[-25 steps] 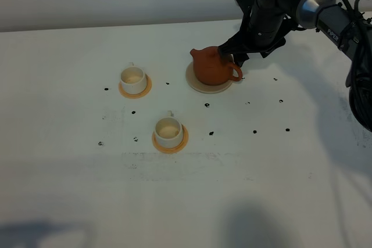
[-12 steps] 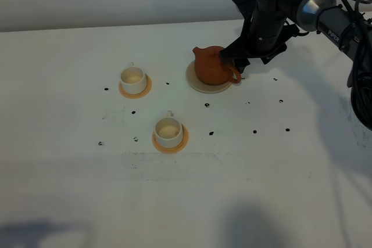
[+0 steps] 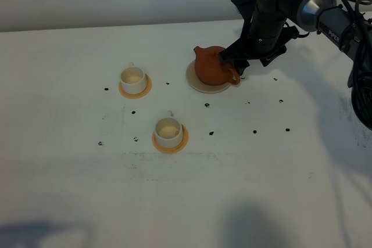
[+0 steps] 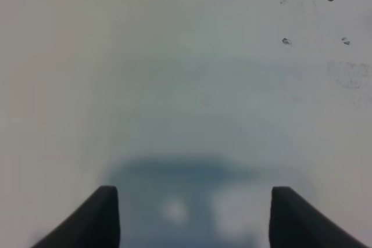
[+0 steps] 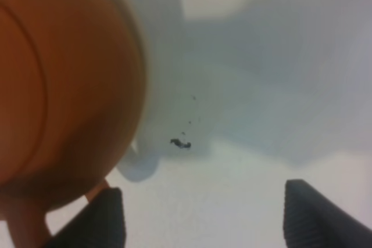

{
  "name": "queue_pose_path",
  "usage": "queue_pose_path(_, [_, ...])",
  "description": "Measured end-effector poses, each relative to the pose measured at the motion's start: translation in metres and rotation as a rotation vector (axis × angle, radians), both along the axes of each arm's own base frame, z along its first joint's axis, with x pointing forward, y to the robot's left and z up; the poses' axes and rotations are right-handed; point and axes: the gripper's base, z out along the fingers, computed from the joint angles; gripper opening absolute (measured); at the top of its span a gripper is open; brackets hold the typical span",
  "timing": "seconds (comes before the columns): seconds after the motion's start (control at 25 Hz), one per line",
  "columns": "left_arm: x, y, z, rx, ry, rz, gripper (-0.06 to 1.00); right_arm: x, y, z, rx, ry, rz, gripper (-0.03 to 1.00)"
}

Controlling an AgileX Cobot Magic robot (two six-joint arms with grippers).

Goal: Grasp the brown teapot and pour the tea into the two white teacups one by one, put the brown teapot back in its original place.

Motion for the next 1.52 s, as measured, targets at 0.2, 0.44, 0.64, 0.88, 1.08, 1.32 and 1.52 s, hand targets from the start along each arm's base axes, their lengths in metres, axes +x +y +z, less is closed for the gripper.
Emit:
queue_pose_path(0.2, [0.000, 0.000, 0.000, 0.000, 0.000, 0.000, 0.55, -0.001, 0.000, 0.000, -0.003, 0.015, 0.000, 0.58])
queue_pose_path(0.44, [0.000, 0.000, 0.000, 0.000, 0.000, 0.000, 0.55, -0.003, 0.001, 0.000, 0.011, 0.030, -0.003, 0.58])
queue_pose_path(0.64, [0.000, 0.000, 0.000, 0.000, 0.000, 0.000, 0.55, -0.007, -0.001, 0.008, 0.014, 0.029, -0.005, 0.58])
queue_pose_path(0.88, [0.000, 0.000, 0.000, 0.000, 0.000, 0.000, 0.55, -0.013, -0.003, 0.008, 0.016, 0.050, -0.008, 0.58])
queue_pose_path(1.08, [0.000, 0.000, 0.000, 0.001, 0.000, -0.001, 0.55, -0.013, -0.003, 0.007, 0.027, 0.051, -0.011, 0.58])
queue_pose_path(1.32, [0.000, 0.000, 0.000, 0.001, 0.000, -0.001, 0.55, -0.013, 0.001, 0.008, 0.056, 0.053, -0.011, 0.58])
queue_pose_path(1.52, [0.000, 0.000, 0.000, 0.001, 0.000, -0.001, 0.55, -0.015, 0.007, 0.007, 0.081, 0.060, -0.008, 0.58])
